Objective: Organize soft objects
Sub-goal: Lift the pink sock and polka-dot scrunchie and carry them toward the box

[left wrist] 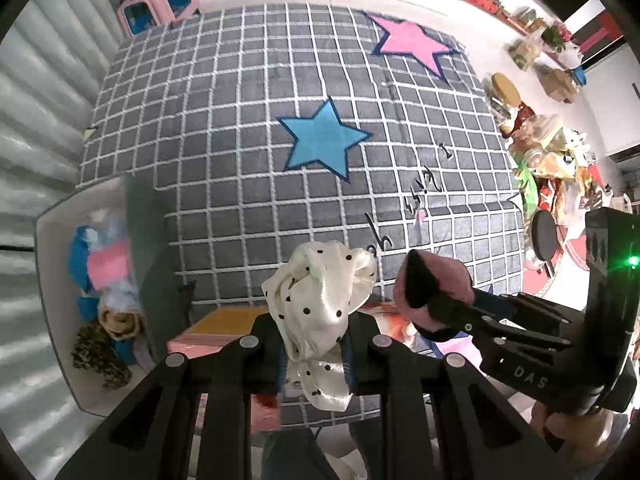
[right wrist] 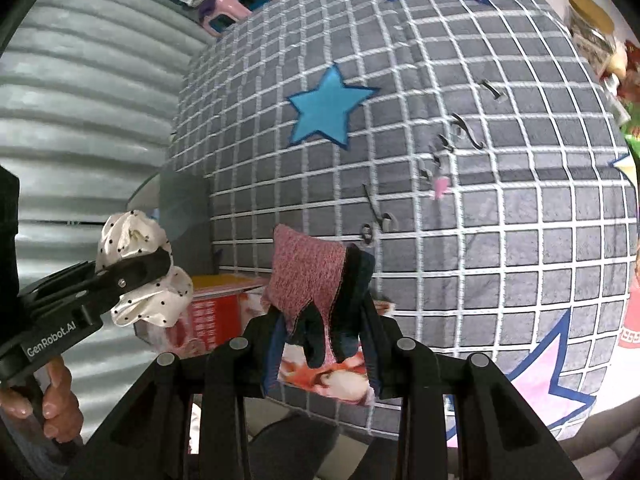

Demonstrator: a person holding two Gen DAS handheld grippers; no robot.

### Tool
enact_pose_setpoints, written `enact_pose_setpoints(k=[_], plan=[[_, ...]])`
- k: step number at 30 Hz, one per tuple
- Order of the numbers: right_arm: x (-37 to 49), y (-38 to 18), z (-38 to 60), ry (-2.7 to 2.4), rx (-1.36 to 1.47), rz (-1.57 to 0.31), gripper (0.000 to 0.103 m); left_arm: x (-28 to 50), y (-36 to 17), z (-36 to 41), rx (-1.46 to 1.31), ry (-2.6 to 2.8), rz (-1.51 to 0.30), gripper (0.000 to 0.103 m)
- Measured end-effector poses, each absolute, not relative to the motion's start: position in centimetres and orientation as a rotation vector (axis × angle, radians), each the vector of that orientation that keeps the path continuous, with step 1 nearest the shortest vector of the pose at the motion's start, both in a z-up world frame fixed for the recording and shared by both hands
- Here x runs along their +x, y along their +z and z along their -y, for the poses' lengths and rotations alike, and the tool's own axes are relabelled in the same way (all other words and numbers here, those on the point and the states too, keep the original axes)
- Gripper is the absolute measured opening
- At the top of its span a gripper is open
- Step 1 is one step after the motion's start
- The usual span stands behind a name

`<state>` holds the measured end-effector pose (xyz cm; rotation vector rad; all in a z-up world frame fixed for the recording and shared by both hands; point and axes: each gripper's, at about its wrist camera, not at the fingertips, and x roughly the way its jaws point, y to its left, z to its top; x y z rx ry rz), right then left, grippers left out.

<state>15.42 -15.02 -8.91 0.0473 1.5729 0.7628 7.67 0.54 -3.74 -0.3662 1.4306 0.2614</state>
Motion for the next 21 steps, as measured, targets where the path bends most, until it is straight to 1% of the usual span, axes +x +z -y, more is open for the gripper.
enact_pose_setpoints(k=[11,21], plan=[[10.2,-4.5,6.8,0.827,0.02,-1.488,0.035,0.1,0.1,-8.3,-0.376,0.345,-1.326,0.023],[5.6,-1.9,-0.5,0.919,-0.107,-1.435,0.035,-7.0,0.3,-14.3,-0.499,0.458,-1.269,0.023]])
